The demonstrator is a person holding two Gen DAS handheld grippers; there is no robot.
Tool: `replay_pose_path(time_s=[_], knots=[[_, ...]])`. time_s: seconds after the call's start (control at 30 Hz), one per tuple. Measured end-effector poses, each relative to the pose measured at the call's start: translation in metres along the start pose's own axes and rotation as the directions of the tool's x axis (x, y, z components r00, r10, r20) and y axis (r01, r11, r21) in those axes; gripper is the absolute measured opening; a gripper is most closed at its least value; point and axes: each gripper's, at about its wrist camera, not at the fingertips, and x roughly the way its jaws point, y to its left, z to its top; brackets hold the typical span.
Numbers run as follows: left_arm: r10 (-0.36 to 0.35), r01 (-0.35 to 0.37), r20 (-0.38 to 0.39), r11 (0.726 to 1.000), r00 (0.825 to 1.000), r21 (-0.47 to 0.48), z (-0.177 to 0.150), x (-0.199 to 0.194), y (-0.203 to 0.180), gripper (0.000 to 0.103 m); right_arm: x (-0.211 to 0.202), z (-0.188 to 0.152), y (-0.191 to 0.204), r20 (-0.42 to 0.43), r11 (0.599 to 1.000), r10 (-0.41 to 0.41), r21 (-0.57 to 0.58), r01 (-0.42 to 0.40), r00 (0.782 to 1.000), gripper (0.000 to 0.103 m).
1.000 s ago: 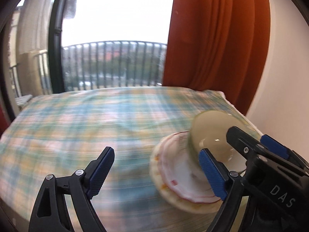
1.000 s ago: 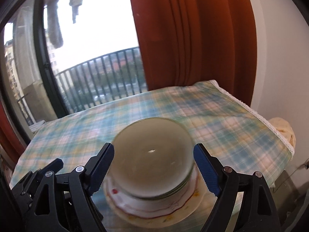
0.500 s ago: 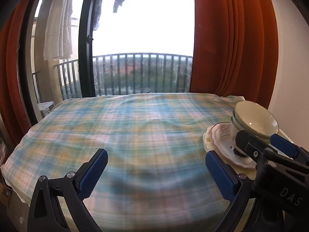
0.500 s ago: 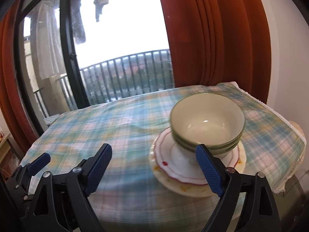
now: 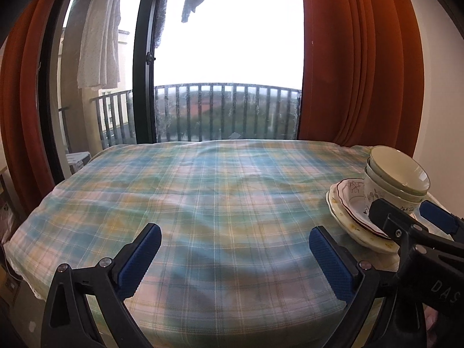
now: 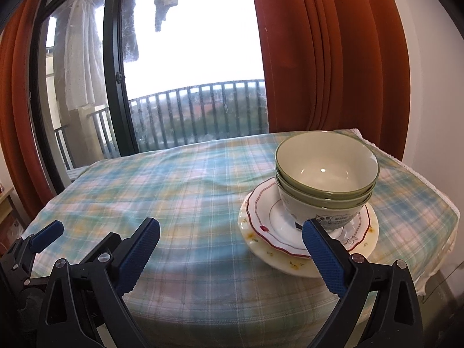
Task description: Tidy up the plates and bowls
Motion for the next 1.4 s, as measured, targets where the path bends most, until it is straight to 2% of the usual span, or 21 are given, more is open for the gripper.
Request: replay_pose_path(time_s=[0.17,0.3,0.63,0.8,1.2,1.4], knots=[[0.012,-0.012,-0.008,1.0,1.0,-0.016,0.001,-0.002,0.001,0.103,-0.004,0.0,0.0,0.018,1.0,0.002,-0.013,-0.002,1.0,0.1],[0.044,-0.043,0.017,0.999,0.999,-0.025,0.003,-0.007,0.001,0.103,-0.01,0.001,-0.002,0.044,1.0,0.0,-0.006,0.0,0.999,0.1],[0.072,-0.071,0.046,0.997,0.996,-0.015,0.0,-0.011,-0.005,0.103,-0.009,0.0,-0.009,0.035,1.0,0.026,-0.006,-0.025,0.999,0.1],[0.057,-0.057,0.044,0.998,0.997,-0.003,-0.004,-0.014,-0.009,0.103,-0.009,-0.005,-0.014,0.005,0.999,0.042,0.026,-0.042,0.999,0.1],[0.052,-0.053,0.068,0.999,0.996,0.011,-0.002,-0.013,-0.013,0.103,-0.011,-0.002,-0.016,0.04,1.0,0.025,0.008,-0.025,0.999,0.1],[0.033,-0.033,0.041,0.999,0.999,0.002,-0.004,-0.003,-0.013,0.103,-0.004,-0.003,-0.016,0.049,1.0,0.011,-0.007,-0.011,0.999,0.101]])
